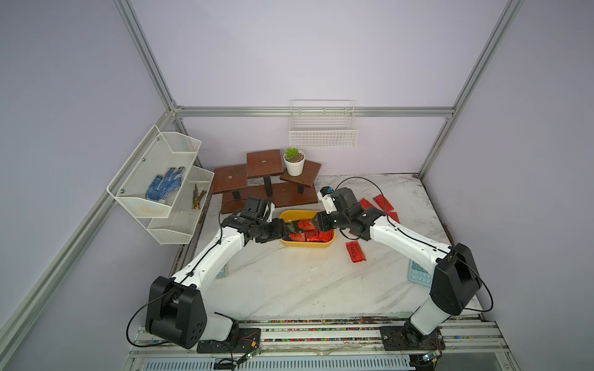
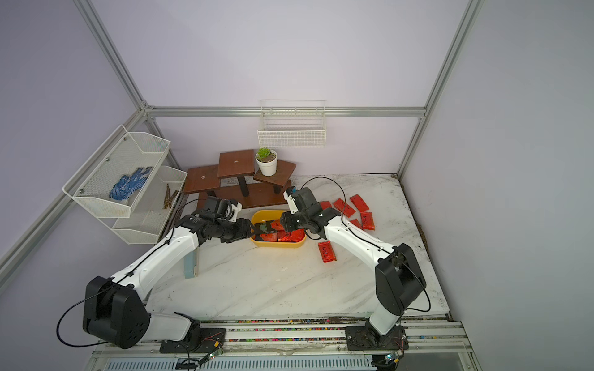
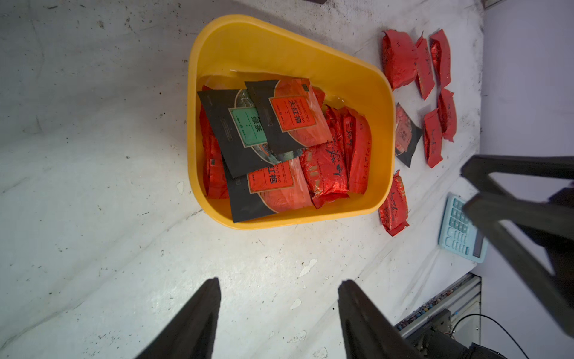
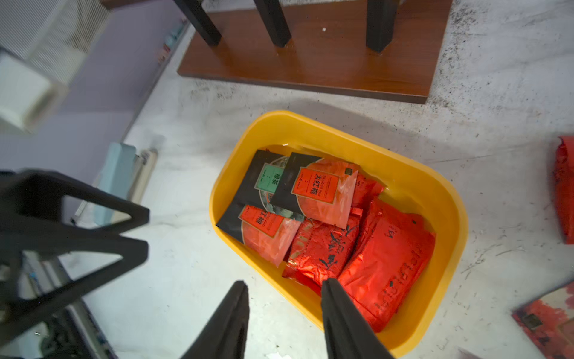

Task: Take the tea bags out of the storage box
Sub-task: Pick up the tea bag from the storage box.

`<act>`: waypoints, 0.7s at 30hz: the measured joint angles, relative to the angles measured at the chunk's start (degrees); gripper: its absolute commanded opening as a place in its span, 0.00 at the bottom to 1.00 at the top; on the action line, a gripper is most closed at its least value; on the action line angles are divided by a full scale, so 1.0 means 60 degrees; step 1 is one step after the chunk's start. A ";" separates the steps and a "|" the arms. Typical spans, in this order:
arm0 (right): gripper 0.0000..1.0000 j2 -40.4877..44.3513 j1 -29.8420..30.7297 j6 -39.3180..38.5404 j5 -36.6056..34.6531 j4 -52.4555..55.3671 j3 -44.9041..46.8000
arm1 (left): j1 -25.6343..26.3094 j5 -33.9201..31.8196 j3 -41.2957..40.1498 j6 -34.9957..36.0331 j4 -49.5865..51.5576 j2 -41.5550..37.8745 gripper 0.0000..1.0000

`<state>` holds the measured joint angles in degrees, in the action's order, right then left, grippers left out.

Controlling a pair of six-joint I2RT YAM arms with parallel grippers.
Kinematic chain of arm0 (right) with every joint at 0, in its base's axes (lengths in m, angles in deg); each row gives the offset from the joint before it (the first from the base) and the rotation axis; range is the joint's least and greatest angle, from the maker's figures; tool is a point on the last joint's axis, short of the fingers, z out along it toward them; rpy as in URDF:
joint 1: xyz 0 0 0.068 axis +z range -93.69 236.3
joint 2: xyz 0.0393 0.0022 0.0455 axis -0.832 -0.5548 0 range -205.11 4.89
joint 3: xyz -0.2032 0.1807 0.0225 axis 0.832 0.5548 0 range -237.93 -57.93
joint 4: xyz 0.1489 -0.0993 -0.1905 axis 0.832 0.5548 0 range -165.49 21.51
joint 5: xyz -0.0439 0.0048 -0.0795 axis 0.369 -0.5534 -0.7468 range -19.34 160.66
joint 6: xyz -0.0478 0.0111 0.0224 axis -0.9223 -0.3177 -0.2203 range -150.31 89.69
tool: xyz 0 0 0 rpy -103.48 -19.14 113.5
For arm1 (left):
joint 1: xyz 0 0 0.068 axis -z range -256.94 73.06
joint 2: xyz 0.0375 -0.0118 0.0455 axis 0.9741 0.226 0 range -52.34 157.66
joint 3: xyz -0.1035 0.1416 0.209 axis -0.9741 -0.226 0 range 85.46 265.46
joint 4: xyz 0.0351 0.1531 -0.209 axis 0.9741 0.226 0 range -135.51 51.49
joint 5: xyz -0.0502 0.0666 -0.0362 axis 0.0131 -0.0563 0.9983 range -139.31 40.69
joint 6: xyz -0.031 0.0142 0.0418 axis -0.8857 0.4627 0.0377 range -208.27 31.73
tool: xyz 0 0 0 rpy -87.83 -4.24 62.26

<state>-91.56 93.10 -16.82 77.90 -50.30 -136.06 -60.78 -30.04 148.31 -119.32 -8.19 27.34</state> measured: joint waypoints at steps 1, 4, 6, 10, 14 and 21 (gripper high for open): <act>0.46 -0.0153 0.0113 -0.0317 -0.0204 0.0197 -0.0146 | -0.0266 0.0321 -0.0171 -0.0102 -0.0251 -0.0029 0.65; 0.46 -0.0652 0.0481 -0.1147 -0.0947 0.0634 -0.0568 | -0.1031 0.1304 -0.0903 -0.0499 -0.1038 -0.0095 0.65; 0.46 -0.0994 0.0739 -0.1596 -0.1490 0.0852 -0.0820 | -0.1464 0.1876 -0.1377 -0.0801 -0.1453 -0.0102 0.65; 0.44 -0.1723 0.1359 -0.2248 -0.2506 0.1024 -0.1126 | -0.1854 0.2688 -0.1898 -0.1282 -0.2058 -0.0106 0.65; 0.42 -0.2331 0.1847 -0.2619 -0.3519 0.1002 -0.1140 | -0.1920 0.3224 -0.2109 -0.1654 -0.2648 -0.0171 0.65; 0.40 -0.3122 0.1971 -0.2867 -0.4470 0.0940 -0.1555 | -0.1971 0.3588 -0.2510 -0.1909 -0.3198 -0.0557 0.65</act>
<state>-110.29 104.93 -34.02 51.09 -44.66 -145.39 -72.60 -8.51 133.25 -130.77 -27.38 23.99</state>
